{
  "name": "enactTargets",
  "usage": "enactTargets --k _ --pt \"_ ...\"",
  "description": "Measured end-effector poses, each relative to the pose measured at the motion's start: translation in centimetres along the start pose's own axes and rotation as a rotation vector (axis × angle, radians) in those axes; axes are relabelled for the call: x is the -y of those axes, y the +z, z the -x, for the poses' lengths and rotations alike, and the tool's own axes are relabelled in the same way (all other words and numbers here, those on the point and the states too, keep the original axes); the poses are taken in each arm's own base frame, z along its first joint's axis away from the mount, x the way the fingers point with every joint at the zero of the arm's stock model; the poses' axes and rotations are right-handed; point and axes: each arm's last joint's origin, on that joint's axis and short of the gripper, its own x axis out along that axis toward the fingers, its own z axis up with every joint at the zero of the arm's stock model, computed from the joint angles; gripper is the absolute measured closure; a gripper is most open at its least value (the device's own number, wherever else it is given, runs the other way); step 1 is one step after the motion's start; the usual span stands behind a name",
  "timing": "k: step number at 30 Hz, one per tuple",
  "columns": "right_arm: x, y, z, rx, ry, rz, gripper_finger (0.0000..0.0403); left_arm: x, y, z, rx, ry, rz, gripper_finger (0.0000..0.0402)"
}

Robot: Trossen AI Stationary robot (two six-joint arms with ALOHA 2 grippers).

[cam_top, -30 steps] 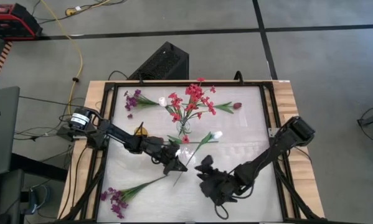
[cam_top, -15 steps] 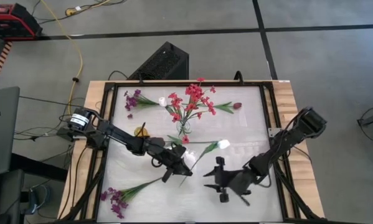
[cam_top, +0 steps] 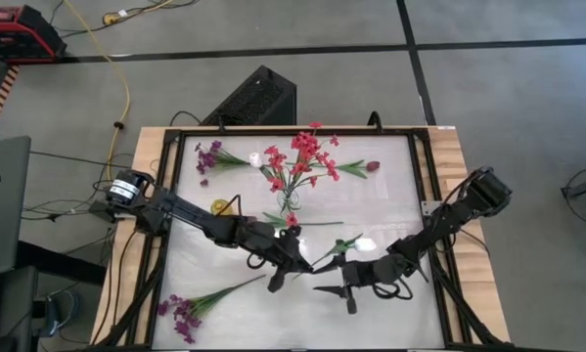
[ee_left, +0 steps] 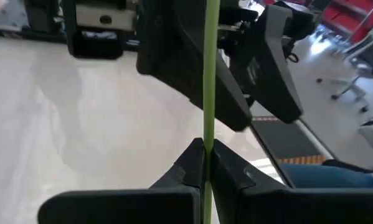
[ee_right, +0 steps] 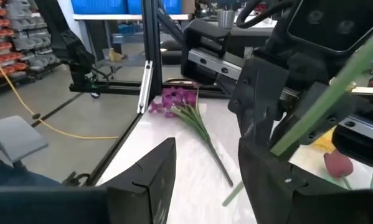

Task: Sort flowers into vase by color
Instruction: Put the white tulip into the transparent vase

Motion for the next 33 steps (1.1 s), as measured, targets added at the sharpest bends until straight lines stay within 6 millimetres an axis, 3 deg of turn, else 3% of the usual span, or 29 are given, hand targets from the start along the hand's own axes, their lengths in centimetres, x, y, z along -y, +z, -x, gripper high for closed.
enactTargets --k 6,12,16,23,33 --pt "-0.1 -0.6 0.1 -0.05 -0.011 0.019 0.0205 0.3 0.7 0.5 -0.016 0.105 -0.072 0.0401" --pt "-0.1 -0.2 0.3 -0.024 -0.088 0.101 0.0205 1.9 2.8 4.1 0.015 0.217 -0.155 0.0401" --pt "1.3 0.5 -0.4 0.036 -0.142 0.114 0.0205 2.9 2.7 5.5 0.099 0.272 -0.206 0.0401" --pt "3.7 1.8 -1.5 0.161 -0.084 0.106 0.0205 3.8 0.7 5.6 0.161 0.288 -0.267 0.0401" --pt "5.1 3.1 -2.2 0.232 -0.098 0.134 0.0205 3.5 0.6 5.7 0.159 0.341 -0.277 0.0401"
